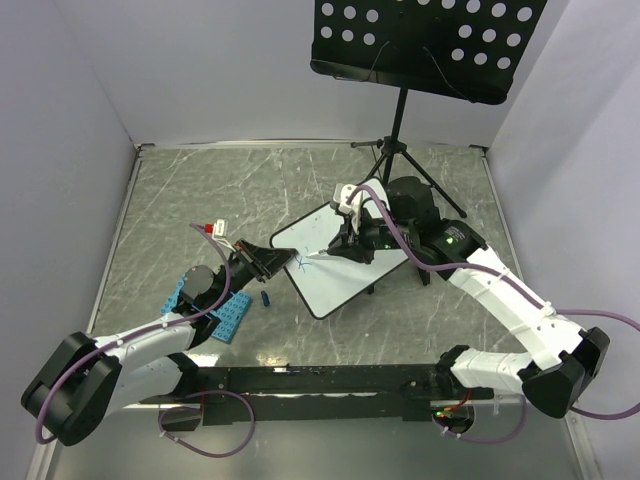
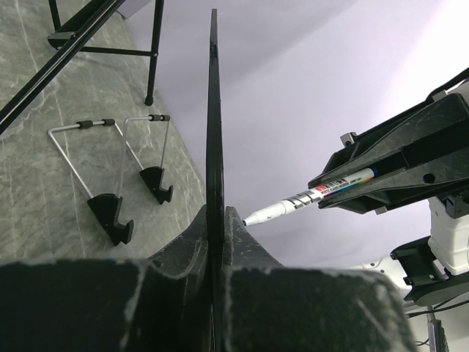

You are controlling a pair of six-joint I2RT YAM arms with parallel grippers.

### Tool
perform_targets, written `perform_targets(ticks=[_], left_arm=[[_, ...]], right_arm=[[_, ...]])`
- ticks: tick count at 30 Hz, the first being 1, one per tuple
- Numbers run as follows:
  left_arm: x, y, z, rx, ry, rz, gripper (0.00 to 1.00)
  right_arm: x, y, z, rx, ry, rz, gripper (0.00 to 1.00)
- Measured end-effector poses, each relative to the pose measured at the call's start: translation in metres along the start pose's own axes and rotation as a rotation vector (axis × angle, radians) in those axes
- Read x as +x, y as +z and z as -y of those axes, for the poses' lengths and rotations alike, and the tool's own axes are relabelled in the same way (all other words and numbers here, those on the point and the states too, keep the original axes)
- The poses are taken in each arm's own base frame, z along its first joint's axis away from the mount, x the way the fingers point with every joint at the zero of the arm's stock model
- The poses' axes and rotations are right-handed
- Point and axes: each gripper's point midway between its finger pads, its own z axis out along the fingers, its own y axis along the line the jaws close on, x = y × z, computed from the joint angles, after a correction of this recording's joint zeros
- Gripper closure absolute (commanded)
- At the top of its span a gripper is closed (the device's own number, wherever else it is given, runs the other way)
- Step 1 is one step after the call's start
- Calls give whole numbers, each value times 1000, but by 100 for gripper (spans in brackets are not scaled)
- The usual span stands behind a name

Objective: Write a sentence on the whiteboard

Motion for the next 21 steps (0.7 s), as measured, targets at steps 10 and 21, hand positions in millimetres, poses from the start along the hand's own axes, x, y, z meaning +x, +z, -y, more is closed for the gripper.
perform_targets(ticks=[10,21], left_arm=[[0,0,2,9,-15,1,99],[0,1,-1,-5,-16,3,99]], right_arm=[[6,6,4,1,14,-21,100],[9,5,11,34,26,-32,100]])
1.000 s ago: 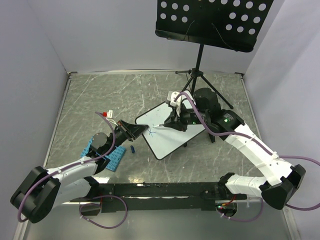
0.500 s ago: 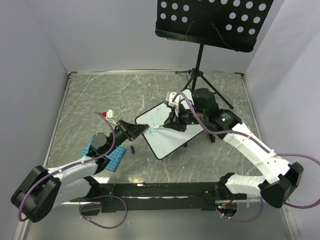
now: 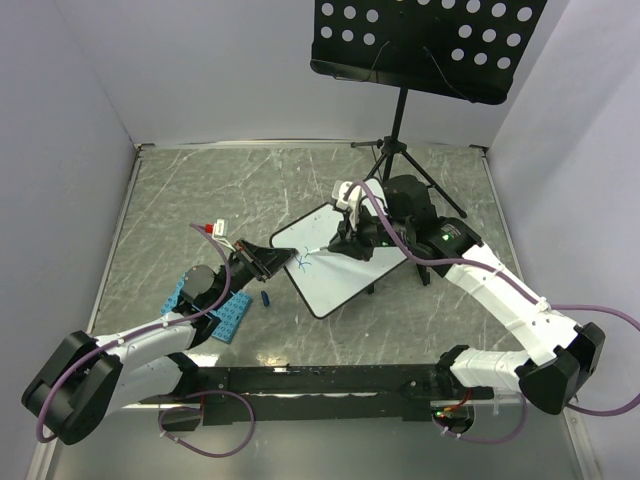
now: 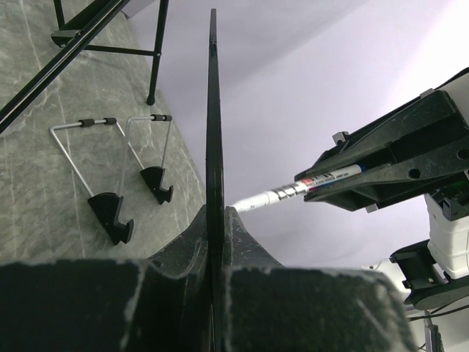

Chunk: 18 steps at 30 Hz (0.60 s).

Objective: Write a sentence on the whiteboard

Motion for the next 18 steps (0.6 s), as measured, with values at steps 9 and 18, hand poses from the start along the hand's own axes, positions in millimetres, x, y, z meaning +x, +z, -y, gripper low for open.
perform_targets(ticks=[9,18], left_arm=[[0,0,-3,-14,-1,0,99],[0,0,-3,-14,3,0,99]], right_arm=[[2,-3,10,38,12,-6,100],[7,-4,3,0,-3,-21,100]])
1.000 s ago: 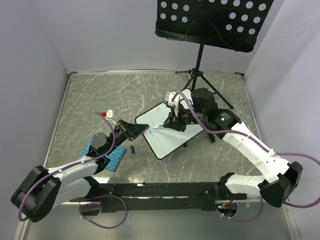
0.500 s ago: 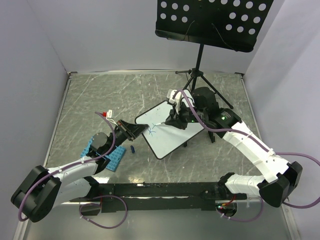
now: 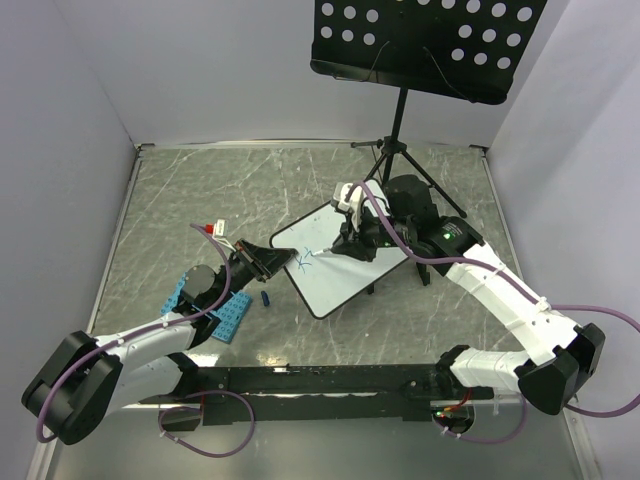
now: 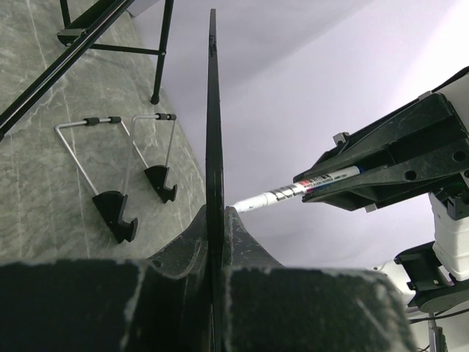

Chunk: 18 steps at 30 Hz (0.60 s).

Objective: Write a sentence on the whiteboard

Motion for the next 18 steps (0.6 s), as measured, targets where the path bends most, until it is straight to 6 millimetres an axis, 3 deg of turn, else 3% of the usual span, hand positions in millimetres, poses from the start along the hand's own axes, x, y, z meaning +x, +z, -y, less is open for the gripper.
perform_targets(ticks=[10,18], left_arm=[[1,0,-6,-19,20,-7,99],[0,0,-7,-21,21,-4,99]], right_arm=[[21,-1,-12,-45,13,-50,100],[17,-3,0,15,17,-49,100]])
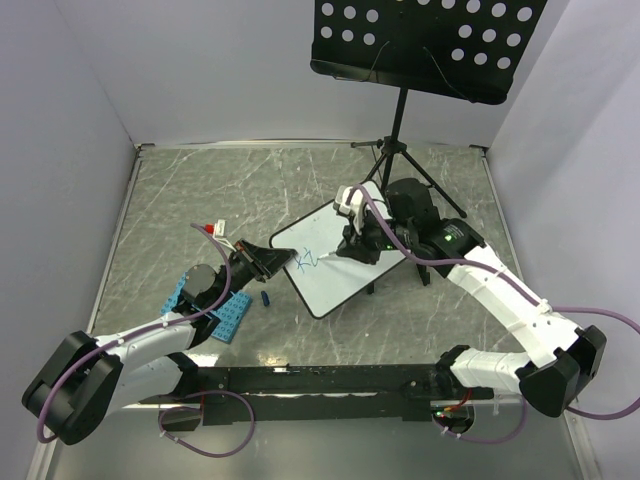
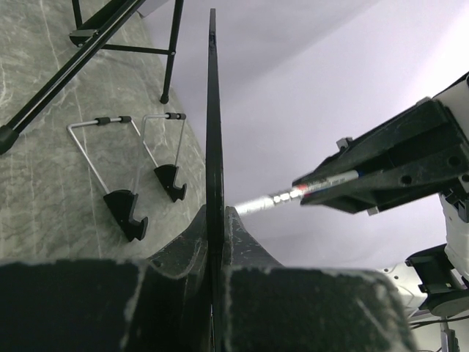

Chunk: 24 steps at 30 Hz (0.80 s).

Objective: Write a sentence on the whiteboard

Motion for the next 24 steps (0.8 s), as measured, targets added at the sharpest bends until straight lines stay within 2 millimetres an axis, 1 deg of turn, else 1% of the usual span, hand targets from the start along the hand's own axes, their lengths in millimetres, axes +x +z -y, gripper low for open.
perform_targets(ticks=[5,12,21,24], left_arm=[[2,-1,3,15,-2,-14,99],[3,-1,8,39,-1,-21,99],[4,-1,5,26,-5,-27,99],[4,-1,4,20,-4,-23,99]], right_arm=[[-13,-6,13,53,-12,28,100],[-20,-7,16,56,-14,42,100],[-18,-2,14,34,-4,37,100],[-13,-1,12,27,1,29,100]])
